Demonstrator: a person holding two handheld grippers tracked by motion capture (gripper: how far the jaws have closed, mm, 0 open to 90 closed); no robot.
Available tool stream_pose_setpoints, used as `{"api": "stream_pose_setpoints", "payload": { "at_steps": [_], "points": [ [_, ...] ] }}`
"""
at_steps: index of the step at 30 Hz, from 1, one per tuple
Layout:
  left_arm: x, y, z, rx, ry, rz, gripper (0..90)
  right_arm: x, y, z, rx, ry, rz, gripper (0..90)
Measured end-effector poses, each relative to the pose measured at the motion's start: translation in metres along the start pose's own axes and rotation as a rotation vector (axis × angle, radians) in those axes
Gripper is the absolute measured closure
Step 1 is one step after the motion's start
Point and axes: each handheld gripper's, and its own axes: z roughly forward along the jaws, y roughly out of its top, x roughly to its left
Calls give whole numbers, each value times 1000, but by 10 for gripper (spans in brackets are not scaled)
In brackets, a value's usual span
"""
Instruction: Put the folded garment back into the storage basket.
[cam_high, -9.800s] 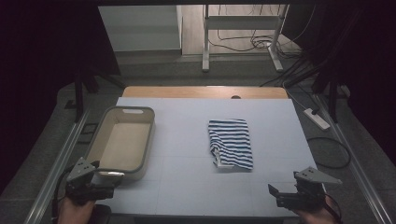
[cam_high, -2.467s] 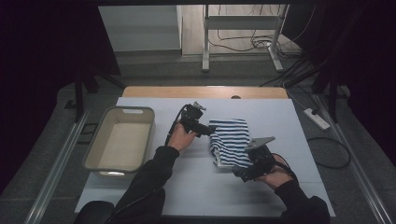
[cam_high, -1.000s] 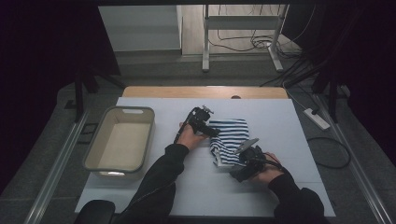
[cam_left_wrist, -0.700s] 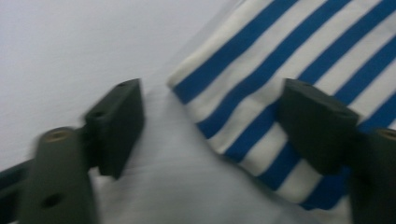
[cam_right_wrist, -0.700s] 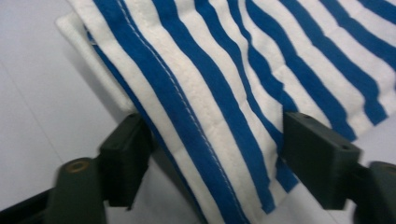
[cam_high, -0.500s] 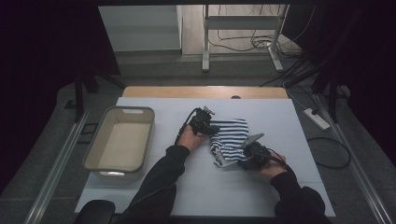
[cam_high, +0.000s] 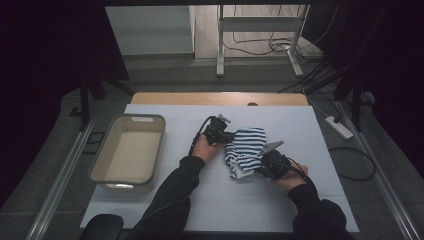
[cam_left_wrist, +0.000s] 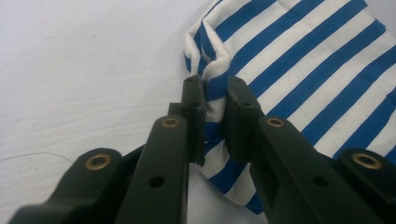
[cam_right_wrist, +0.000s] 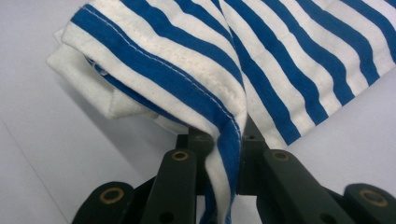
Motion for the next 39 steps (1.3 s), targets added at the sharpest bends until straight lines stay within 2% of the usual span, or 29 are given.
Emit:
{"api": "stream_pose_setpoints", "payload": {
  "at_steps": [2,6,16,22,31,39],
  "points": [
    [2,-2,-1,-26,-13,-23,823,0,1,-2,-11,10,12,813],
    [3,-2,-3,-52,-9,-32,836,2,4,-8,-43,10,19,817],
    [-1,8,-22,-89,37,21,841,9,9,-21,-106,32,27,818],
    [2,10,-36,-107,27,22,843,16,15,-33,-156,47,29,818],
    [0,16,-52,-91,55,65,843,23,21,-40,-179,59,30,818],
    [-1,20,-64,-76,66,82,843,28,27,-46,-198,74,32,818]
  ]
}}
